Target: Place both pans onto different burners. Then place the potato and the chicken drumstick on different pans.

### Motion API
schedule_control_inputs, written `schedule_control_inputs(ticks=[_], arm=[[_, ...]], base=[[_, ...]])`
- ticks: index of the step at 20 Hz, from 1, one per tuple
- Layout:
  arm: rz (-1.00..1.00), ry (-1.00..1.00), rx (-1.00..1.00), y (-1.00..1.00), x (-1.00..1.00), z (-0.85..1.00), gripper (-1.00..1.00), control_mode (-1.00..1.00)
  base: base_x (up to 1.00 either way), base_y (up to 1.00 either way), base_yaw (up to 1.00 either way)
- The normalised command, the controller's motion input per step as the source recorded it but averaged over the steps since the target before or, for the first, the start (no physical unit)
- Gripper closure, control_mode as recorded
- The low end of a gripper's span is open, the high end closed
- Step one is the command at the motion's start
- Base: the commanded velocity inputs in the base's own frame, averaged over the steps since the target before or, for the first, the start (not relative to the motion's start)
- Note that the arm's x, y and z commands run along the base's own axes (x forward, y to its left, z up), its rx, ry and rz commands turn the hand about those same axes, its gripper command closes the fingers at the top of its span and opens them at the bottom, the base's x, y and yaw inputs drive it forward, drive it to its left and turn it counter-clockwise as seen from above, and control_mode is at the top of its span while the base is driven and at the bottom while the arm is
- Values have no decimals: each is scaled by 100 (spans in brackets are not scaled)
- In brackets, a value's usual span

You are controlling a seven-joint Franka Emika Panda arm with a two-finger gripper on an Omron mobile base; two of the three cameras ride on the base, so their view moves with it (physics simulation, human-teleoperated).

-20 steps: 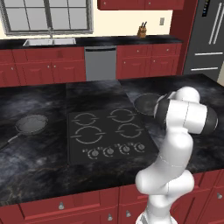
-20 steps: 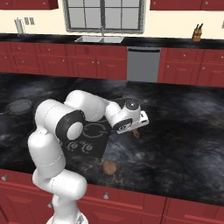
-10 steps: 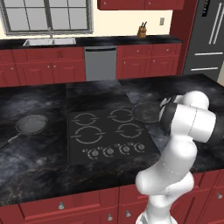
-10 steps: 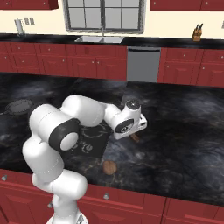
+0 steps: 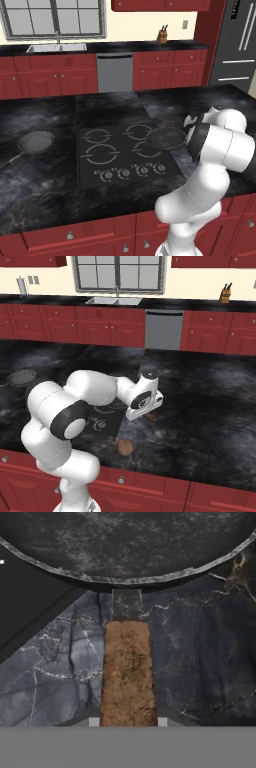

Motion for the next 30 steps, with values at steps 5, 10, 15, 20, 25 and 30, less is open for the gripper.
schedule_control_inputs(ticks=[5, 10, 15, 20, 25, 30], arm=[[14, 1, 1, 15, -27, 6, 100, -100], [12, 2, 0, 32, -7, 0, 100, -100], [-1, 0, 0, 43, 2, -1, 100, -100], [-5, 0, 0, 32, 1, -17, 100, -100], [-6, 0, -3, 19, 4, -22, 100, -100], [-6, 0, -4, 2, 17, -24, 100, -100]], base=[[0, 0, 0], [0, 0, 0], [0, 0, 0], [0, 0, 0], [0, 0, 0], [0, 0, 0]])
